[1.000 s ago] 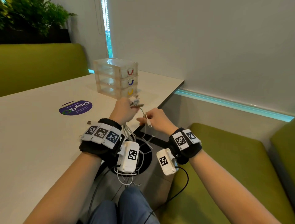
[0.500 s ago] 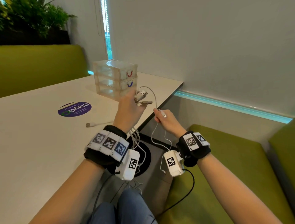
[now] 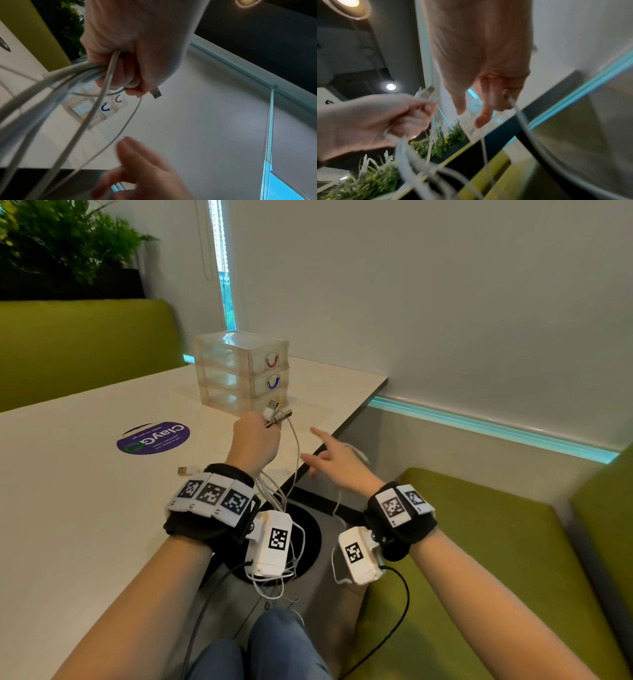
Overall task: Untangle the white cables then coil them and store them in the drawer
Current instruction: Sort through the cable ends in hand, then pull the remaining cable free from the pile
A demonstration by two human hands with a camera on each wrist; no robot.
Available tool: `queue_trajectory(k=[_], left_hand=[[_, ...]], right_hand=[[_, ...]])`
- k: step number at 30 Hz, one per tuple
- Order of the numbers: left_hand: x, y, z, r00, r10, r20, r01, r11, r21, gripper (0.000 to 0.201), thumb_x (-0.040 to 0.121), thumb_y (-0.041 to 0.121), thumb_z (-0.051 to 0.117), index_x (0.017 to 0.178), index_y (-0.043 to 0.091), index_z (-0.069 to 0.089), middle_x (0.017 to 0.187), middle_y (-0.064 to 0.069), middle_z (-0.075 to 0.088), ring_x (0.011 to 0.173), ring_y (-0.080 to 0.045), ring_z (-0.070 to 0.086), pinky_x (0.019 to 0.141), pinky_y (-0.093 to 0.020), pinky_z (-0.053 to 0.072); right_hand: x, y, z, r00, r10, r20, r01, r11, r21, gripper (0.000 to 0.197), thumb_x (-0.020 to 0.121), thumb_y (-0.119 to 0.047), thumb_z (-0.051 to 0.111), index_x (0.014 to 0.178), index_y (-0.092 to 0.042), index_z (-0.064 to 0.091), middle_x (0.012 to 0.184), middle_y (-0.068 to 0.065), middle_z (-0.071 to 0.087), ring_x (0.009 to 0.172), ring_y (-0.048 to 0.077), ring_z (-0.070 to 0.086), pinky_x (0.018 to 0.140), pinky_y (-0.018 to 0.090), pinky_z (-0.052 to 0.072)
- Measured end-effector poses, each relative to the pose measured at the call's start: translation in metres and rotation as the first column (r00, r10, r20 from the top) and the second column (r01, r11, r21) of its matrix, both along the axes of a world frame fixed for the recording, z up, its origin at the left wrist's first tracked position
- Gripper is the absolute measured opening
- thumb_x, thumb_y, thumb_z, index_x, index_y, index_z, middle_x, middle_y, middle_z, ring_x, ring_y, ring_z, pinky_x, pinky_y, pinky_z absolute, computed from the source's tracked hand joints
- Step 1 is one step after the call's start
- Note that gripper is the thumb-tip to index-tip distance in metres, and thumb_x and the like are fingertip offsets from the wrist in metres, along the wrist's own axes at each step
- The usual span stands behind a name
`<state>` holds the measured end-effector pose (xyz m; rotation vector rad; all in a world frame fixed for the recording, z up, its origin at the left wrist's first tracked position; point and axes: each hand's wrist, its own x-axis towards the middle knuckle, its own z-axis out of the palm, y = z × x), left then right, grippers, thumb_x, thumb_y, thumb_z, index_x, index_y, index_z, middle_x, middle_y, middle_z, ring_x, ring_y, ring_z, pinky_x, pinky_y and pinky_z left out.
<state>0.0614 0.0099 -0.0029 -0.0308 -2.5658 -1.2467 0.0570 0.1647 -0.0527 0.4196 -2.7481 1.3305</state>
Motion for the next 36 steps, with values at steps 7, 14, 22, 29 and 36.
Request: queue_trajectory(k=[7,14,22,29,36], left_hand=[[0.002,0.001,-0.004,0.991,-0.011,-0.135,0.015,1.000,0.027,0.025,0.096,0.014,0.045,0.105,-0.005,0.059,0.086,-0.015,0.058,0.082,-0.028,0.053,0.052,-0.023,0.023],[0.015,0.016,-0.010,0.899,-0.167,-0.404,0.153,0.986,-0.067,0.037,0.086,-0.004,0.054,0.123,-0.001,0.049,0.086,-0.007,0.061,0.070,-0.006,0.056,0.067,-0.004,0.042],[0.003,0.001,0.002,0.973,-0.232,-0.011,0.213,0.907,-0.363,0.017,0.090,0.004,0.046,0.091,-0.004,0.061,0.079,-0.010,0.051,0.080,-0.026,0.049,0.060,-0.017,0.025],[-0.002,-0.011,0.011,0.994,-0.092,-0.055,0.077,0.968,-0.237,0.024,0.092,0.004,0.047,0.106,-0.005,0.064,0.106,-0.023,0.063,0.100,-0.034,0.057,0.071,-0.026,0.034],[-0.010,-0.028,0.007,0.970,0.200,-0.136,-0.207,0.978,-0.035,0.025,0.094,0.001,0.040,0.106,-0.006,0.061,0.111,-0.024,0.061,0.102,-0.038,0.055,0.073,-0.035,0.038]], right_hand=[[-0.011,-0.020,-0.006,0.998,0.052,0.028,-0.051,0.998,-0.027,0.030,0.096,-0.021,0.046,0.074,-0.010,0.063,0.065,0.001,0.058,0.056,0.000,0.054,0.062,0.010,0.041],[-0.023,-0.035,0.014,0.996,-0.042,-0.080,0.055,0.986,0.160,0.035,0.095,-0.011,0.035,0.073,0.001,0.059,0.077,0.011,0.057,0.063,0.016,0.046,0.059,0.028,0.038],[-0.017,-0.029,0.026,0.977,0.008,-0.213,-0.002,1.000,0.027,0.014,0.088,-0.010,0.058,0.091,-0.004,0.070,0.077,0.005,0.059,0.066,0.011,0.049,0.057,0.021,0.033],[-0.017,-0.017,0.014,0.993,0.105,-0.052,-0.101,0.992,0.076,0.022,0.085,-0.026,0.064,0.079,-0.006,0.072,0.062,0.000,0.057,0.056,0.007,0.044,0.057,0.014,0.036],[-0.022,0.010,-0.003,0.962,0.085,0.260,-0.200,0.868,0.454,0.029,0.088,-0.035,0.058,0.076,-0.012,0.072,0.064,-0.003,0.064,0.064,0.012,0.058,0.076,0.029,0.046]])
